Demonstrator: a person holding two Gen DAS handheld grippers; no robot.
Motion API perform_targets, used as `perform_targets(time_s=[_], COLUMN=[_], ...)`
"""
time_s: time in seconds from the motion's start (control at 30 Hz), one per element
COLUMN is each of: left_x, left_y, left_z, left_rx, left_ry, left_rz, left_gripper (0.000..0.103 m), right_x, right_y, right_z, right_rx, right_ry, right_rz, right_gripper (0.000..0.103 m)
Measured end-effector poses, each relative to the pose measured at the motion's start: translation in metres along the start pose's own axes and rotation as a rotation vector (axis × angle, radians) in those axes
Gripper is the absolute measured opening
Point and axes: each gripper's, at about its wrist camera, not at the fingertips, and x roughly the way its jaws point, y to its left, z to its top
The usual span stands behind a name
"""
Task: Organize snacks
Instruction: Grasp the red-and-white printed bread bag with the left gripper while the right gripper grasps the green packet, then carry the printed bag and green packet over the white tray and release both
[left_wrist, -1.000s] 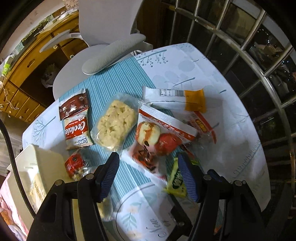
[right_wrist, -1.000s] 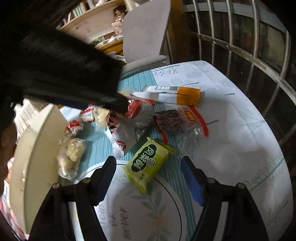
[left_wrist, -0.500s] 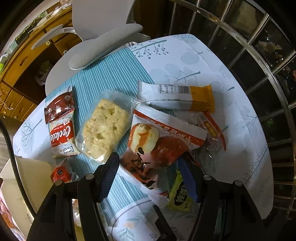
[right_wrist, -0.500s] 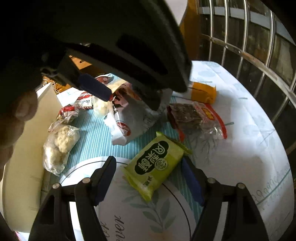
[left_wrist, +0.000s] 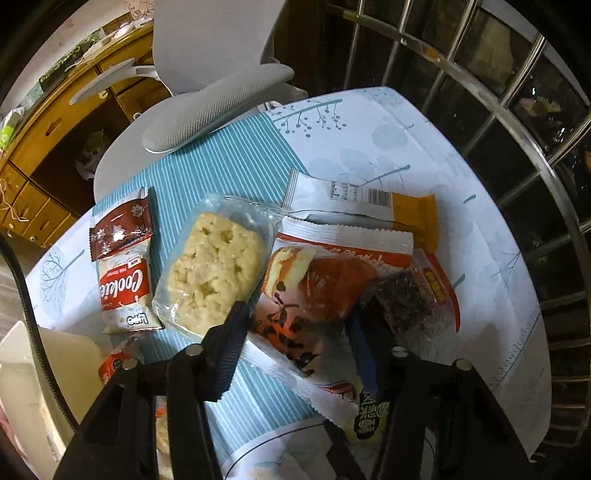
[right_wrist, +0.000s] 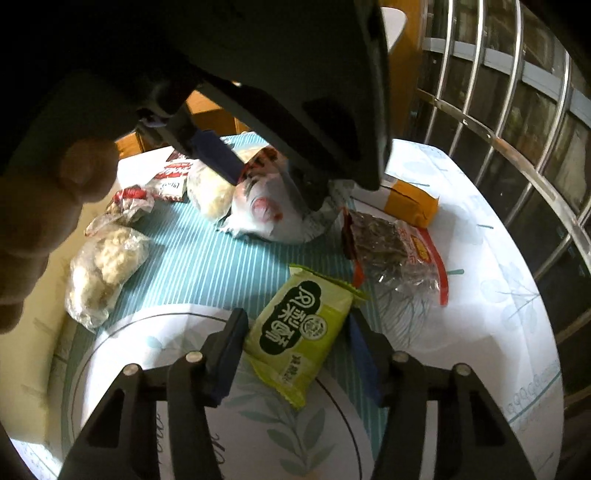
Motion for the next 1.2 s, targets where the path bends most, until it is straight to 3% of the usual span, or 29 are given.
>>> perform_targets(time_s=[0.43,0.9,1.2], left_x=[-0.012,-0.085,-0.137], left_y=[-0.002,-0.001,0.007], left_z=[-0.01,-0.03,-0.077], left_rx=[-0.04,-0.09,-0.161], left_ry=[-0.01,-0.055,-0.091], left_rz=[-0.005,-0.028,-0.068], left_gripper=[0.037,0.038,0.038], right_x=[-0.009,-0.059,-0.102], right_y=[-0.001,-0.014,-0.019], right_z=[-0.002,-0.002,-0.001], right_rx=[-0.013,-0.09,-0.104], right_ry=[0.06,0.046,0.036], right_rz=[0.024,0.04,0.094], right_gripper=[0.041,0.04,0.04])
